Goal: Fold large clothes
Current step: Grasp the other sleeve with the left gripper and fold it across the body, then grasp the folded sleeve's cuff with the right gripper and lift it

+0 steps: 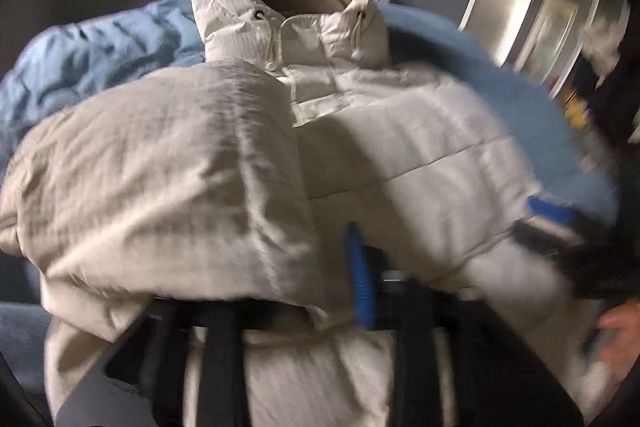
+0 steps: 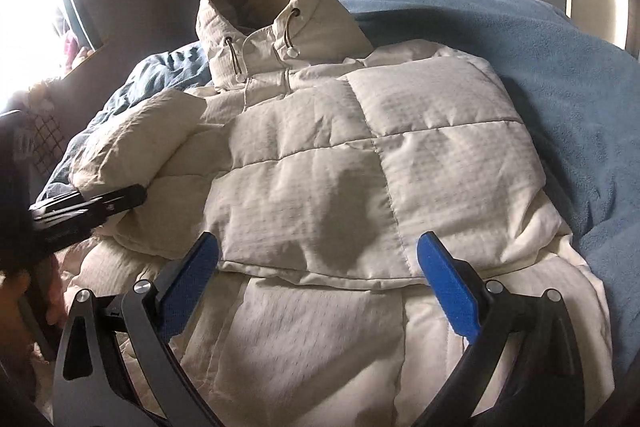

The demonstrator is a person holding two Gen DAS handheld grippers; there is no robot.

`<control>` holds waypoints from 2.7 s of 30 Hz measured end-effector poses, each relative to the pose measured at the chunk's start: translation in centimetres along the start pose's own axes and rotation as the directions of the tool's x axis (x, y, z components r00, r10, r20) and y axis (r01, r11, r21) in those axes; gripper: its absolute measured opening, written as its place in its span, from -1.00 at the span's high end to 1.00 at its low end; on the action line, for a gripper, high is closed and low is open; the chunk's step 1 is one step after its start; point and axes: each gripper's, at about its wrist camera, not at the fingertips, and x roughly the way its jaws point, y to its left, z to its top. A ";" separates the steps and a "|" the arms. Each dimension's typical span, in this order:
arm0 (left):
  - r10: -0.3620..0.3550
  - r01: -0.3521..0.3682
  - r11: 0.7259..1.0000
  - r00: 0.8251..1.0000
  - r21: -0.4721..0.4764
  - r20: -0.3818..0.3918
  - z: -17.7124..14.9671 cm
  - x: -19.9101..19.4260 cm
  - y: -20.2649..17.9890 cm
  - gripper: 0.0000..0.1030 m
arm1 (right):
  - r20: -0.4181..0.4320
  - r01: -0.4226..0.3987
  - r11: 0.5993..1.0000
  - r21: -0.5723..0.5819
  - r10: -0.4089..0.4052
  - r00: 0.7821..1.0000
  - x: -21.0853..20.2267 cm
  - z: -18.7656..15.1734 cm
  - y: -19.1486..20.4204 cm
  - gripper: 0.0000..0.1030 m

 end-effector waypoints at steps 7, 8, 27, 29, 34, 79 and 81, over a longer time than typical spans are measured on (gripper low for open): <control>0.037 -0.038 0.999 0.998 0.036 0.044 -0.9 -5.6 0.3 -0.29 | 0.024 0.050 0.999 -0.014 -0.049 0.999 -2.6 1.5 2.4 -0.85; 0.064 -0.066 0.997 0.996 0.027 0.062 -1.0 -6.6 1.0 -0.30 | 0.027 0.035 0.999 -0.017 -0.035 0.999 -3.3 2.2 3.4 -0.85; 0.296 -0.208 0.885 0.942 -0.416 0.160 -2.9 -12.8 15.1 -0.34 | -0.053 -0.004 0.858 -0.514 -0.028 0.998 2.1 3.4 27.3 -0.84; 0.293 -0.199 0.873 0.944 -0.446 0.153 -3.1 -12.6 16.1 -0.33 | -0.063 -0.006 0.843 -0.539 -0.033 0.997 3.4 3.0 28.1 -0.84; 0.272 -0.171 0.851 0.952 -0.497 0.138 -3.2 -11.8 17.9 -0.32 | -0.085 -0.038 0.810 -0.586 -0.015 0.996 6.5 2.3 30.8 -0.78; 0.194 -0.191 0.979 0.981 -0.075 0.025 -2.5 -4.6 10.0 -0.32 | 0.058 0.163 0.986 -0.011 -0.163 0.985 0.3 7.8 7.7 0.74; 0.197 -0.195 0.978 0.980 -0.073 0.021 -2.6 -4.5 10.0 -0.32 | 0.020 0.173 0.984 0.027 -0.174 0.985 1.2 7.0 5.8 0.74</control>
